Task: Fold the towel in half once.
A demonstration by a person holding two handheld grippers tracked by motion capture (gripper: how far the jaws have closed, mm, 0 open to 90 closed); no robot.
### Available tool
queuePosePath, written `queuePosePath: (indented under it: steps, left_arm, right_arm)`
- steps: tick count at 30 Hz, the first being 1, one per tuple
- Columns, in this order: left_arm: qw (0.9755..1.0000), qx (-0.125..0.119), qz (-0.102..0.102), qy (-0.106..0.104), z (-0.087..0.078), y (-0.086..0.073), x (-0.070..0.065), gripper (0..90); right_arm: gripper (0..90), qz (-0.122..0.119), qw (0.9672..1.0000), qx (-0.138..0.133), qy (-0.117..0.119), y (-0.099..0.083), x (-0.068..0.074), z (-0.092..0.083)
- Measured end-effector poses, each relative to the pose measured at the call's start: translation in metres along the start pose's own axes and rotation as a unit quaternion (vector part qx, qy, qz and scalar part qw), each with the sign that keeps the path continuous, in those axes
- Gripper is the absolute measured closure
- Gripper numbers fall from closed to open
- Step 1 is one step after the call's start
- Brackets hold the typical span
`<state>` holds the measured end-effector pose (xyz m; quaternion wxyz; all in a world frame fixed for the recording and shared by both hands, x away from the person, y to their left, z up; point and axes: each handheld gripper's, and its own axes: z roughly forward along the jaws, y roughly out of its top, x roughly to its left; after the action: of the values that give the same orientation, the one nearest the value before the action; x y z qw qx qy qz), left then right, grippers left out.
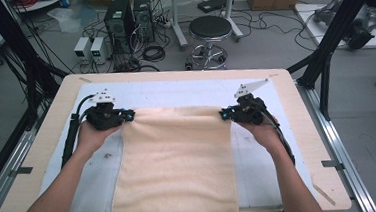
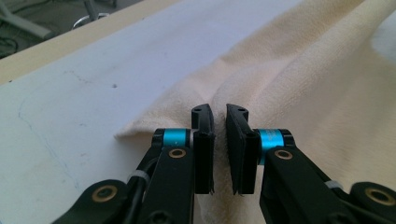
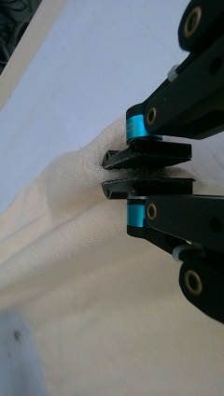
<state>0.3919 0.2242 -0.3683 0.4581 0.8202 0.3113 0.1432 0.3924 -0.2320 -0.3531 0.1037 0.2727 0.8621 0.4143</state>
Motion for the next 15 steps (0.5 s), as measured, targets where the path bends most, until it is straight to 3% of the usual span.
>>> queuePosePath:
  steps: [5, 10, 15]
  left_arm:
    - [0.9997, -0.001, 0.016, -0.017, -0.020, -0.023, -0.028, 80.5]
    - [0.9985, 0.016, 0.044, -0.031, -0.030, -0.055, -0.063, 79.7]
    - [0.9967, 0.046, 0.039, -0.054, -0.026, -0.080, -0.070, 78.8]
  right_arm:
    - [84.3, -0.034, 0.9993, 0.003, 0.013, -0.019, 0.038, -0.019]
    - [84.2, -0.036, 0.9989, 0.017, 0.027, -0.047, 0.065, -0.024]
    - [83.5, -0.026, 0.9982, 0.043, 0.034, -0.076, 0.076, -0.014]
